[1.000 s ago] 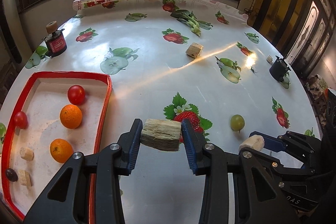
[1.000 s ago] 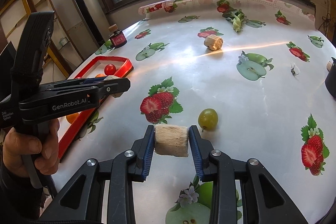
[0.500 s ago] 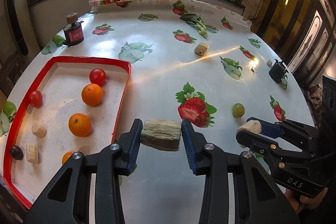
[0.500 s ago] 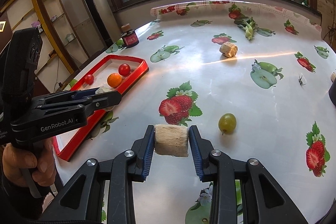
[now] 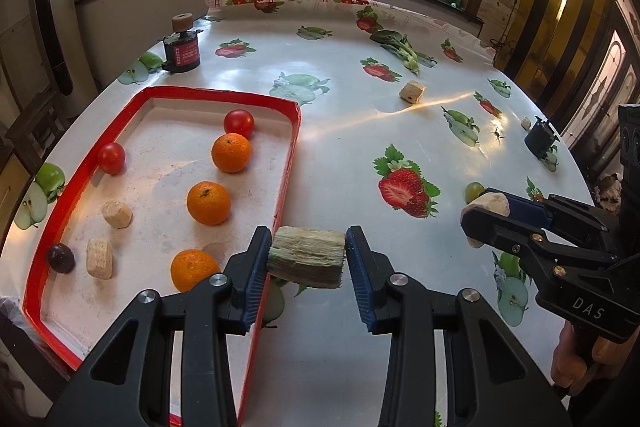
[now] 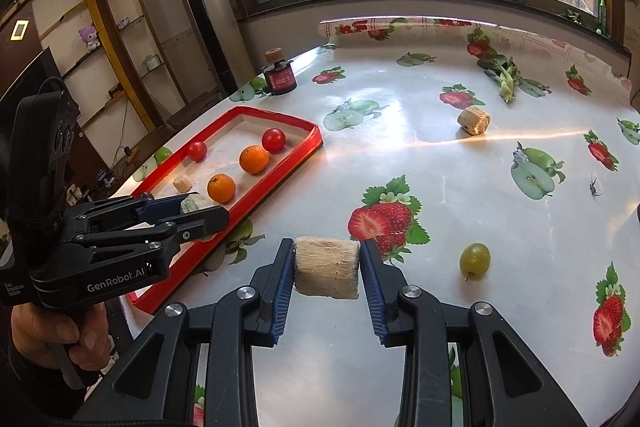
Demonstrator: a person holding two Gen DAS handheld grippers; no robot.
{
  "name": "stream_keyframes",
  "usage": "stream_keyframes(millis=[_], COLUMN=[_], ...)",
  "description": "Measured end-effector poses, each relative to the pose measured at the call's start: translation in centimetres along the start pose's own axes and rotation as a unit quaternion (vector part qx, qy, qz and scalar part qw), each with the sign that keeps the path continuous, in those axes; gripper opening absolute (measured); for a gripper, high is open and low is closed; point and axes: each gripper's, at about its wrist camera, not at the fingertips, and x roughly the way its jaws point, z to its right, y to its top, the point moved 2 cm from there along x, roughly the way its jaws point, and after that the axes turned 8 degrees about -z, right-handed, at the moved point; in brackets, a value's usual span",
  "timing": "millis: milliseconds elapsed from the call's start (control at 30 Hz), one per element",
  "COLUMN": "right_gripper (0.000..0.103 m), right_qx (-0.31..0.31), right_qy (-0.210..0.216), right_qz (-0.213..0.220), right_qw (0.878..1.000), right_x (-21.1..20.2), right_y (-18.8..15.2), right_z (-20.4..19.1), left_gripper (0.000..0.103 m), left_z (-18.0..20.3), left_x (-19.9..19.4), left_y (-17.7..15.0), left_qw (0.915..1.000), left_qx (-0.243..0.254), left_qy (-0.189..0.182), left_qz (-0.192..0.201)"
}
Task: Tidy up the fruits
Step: 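Carry both beige blocks into the red tray and open both tools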
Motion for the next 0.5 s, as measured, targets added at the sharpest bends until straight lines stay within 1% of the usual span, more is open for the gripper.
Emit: stream_keyframes(millis=[500], right_gripper=[0.033], right_qx=[-0.045], right_qy=[0.022], right_qz=[-0.012], right_qw=[0.999], right_x=[2.0], right_y=[1.3], right_z=[-4.9], left_gripper=[0.036], left_z=[-5.0], left_x=[-1.4], left_y=[-2.5], left_qw=[0.9989], left_qx=[-0.040], left_qy=[0.023], left_qz=[0.000])
